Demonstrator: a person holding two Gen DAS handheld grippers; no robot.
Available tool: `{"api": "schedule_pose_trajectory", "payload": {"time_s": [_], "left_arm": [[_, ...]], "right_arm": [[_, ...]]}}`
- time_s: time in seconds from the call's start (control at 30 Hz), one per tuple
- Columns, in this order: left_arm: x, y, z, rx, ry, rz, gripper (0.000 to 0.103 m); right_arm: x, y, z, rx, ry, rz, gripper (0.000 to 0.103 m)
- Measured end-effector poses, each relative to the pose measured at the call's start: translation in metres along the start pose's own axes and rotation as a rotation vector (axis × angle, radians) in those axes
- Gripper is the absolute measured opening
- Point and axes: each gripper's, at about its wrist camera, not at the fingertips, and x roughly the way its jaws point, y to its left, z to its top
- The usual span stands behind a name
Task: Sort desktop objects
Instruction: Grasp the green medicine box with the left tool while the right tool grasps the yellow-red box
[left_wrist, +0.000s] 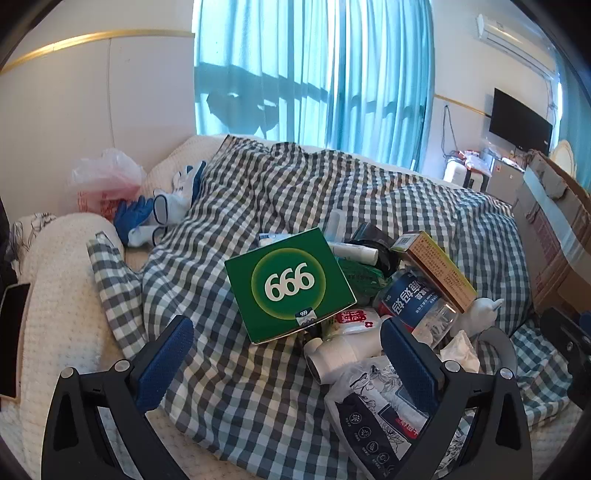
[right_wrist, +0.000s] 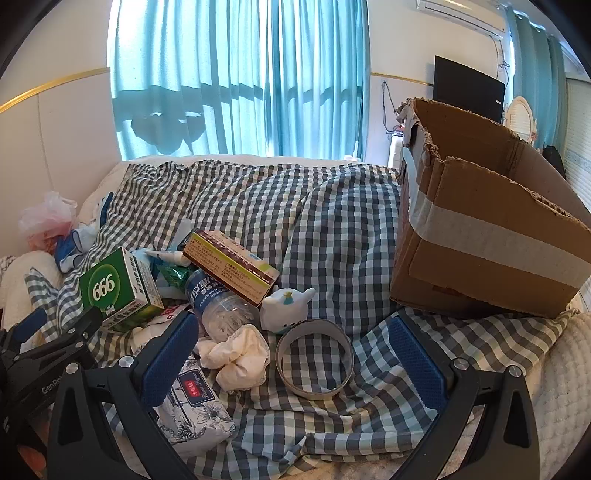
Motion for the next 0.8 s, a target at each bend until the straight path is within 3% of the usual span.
{"api": "schedule_pose_trajectory", "payload": {"time_s": [0.47, 0.8], "left_arm": [[0.034, -0.005, -0.007, -0.058, 0.057, 0.022, 0.103], [0.063, -0.010, -0.006, -0.081, 0.066, 0.102, 0.103]], "right_arm": [[0.028, 0.001, 0.007, -0.100, -0.025, -0.080, 0.103], [0.047, 0.003, 0.006, -0.070, 0.002, -0.041, 0.103]]}}
